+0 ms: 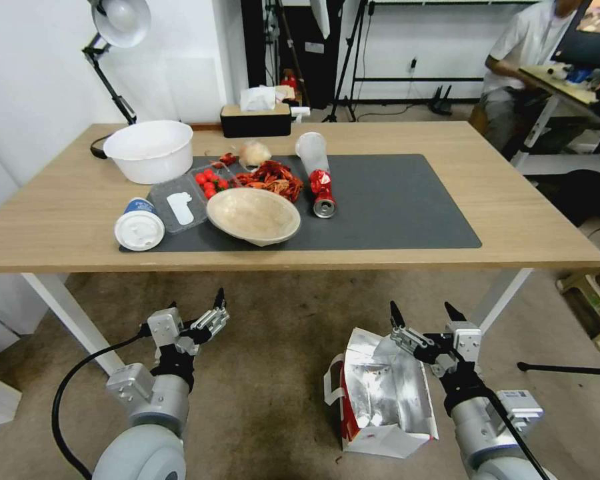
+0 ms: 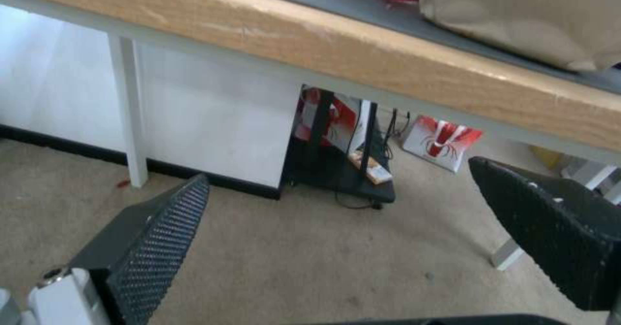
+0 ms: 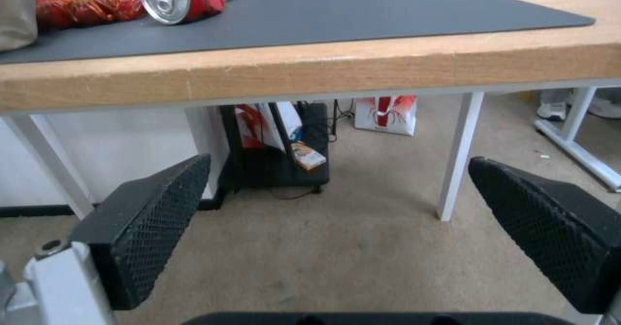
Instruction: Pick up the food delivery bag from the floor and place it on the table.
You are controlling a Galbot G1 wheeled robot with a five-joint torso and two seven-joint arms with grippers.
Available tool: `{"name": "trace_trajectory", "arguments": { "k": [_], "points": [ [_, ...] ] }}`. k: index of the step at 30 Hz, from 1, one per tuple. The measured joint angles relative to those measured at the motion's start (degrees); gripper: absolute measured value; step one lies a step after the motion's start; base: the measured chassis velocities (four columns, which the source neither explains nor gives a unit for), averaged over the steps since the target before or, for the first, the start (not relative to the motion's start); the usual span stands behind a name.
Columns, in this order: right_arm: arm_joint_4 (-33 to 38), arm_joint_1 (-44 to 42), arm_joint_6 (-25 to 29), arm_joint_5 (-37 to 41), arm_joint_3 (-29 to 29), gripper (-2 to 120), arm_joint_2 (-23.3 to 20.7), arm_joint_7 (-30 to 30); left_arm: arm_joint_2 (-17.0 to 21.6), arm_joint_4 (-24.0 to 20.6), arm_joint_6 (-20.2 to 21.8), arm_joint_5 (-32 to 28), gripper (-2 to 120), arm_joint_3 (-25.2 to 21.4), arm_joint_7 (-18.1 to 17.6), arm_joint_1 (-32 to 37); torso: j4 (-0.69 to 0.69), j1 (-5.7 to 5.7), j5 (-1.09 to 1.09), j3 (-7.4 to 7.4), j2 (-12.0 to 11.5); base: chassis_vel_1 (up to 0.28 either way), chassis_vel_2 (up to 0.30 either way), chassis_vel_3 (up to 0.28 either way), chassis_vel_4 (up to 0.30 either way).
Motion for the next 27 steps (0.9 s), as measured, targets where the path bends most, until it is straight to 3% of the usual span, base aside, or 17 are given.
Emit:
{"name": "trace_trajectory", "arguments": {
  "k": [27],
  "points": [
    [-0.98, 0.24, 0.08, -0.23, -0.2, 100, 0.01, -0.12, -0.31, 1.38, -0.16, 0.64, 100, 0.73, 0.27, -0.42, 0.0, -2.77, 0.0, -3.91, -6.68, 0.0, 0.0, 0.0, 0.0]
  ]
}}
